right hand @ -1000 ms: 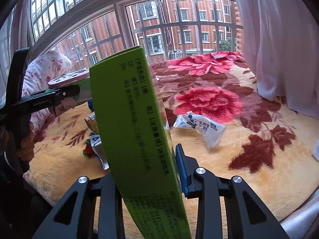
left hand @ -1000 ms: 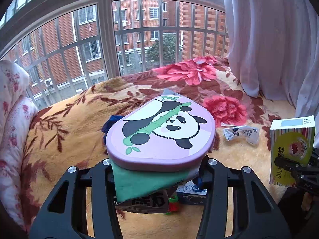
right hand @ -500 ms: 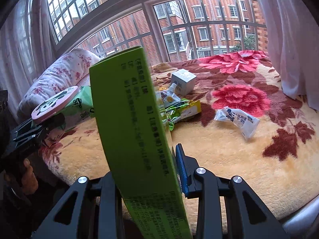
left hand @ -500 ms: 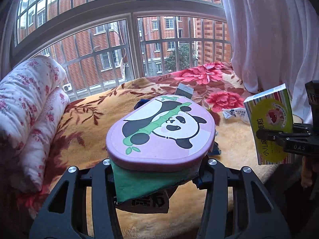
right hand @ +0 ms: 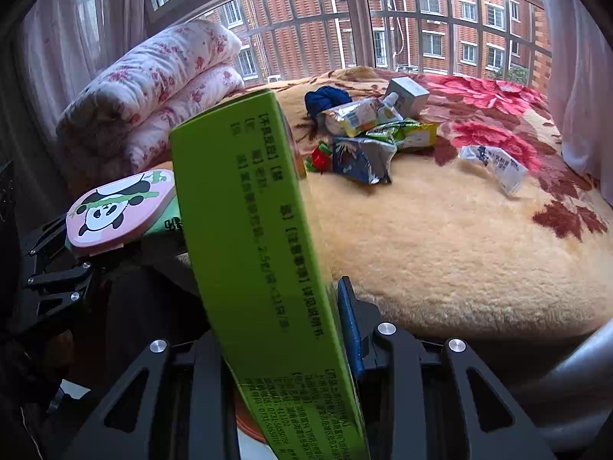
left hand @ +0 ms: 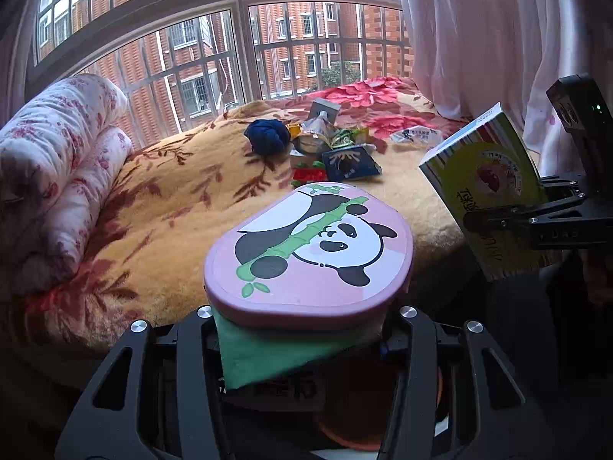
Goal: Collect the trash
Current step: 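Carry the panda lid and green box down toward the orange bucket with both tools, then open both tools over the orange bucket to drop the items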
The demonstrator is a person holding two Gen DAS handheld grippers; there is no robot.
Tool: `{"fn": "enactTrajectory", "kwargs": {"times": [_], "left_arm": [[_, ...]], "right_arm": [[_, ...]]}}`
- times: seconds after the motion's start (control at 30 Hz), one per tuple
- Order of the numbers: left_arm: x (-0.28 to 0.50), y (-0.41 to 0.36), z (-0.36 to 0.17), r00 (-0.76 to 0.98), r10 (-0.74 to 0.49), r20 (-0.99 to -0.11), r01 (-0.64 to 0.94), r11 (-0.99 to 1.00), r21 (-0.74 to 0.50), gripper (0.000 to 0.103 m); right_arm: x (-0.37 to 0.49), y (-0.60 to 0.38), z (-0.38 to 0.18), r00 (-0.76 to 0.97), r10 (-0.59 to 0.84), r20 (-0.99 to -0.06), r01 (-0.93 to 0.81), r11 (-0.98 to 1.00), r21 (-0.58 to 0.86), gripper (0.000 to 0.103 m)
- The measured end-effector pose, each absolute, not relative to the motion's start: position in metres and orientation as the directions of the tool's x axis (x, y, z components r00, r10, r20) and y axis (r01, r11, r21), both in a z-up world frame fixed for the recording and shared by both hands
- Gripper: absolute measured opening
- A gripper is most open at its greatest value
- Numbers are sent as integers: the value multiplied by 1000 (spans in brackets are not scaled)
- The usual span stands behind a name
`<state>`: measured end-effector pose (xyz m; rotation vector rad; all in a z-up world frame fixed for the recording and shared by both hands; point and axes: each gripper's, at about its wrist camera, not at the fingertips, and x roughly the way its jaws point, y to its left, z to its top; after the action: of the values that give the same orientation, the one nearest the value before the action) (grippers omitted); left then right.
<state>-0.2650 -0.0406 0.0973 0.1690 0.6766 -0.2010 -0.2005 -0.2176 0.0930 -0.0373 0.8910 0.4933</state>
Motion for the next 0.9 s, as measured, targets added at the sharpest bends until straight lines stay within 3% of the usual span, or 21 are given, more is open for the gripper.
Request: {"fn": "enactTrajectory", "kwargs": {"times": [0.33,0.9], "left_arm": [[-296,-37,34,648,-132,-750,290,953,83,47],[-268,-41,-64,426,-111,-898,327,944,38,47]], "right_arm": [[-231,-205,41,429,356,-830,-421,892,165,32],[-209,-180,-77,199,291,-936,-386,901,198,33]]}}
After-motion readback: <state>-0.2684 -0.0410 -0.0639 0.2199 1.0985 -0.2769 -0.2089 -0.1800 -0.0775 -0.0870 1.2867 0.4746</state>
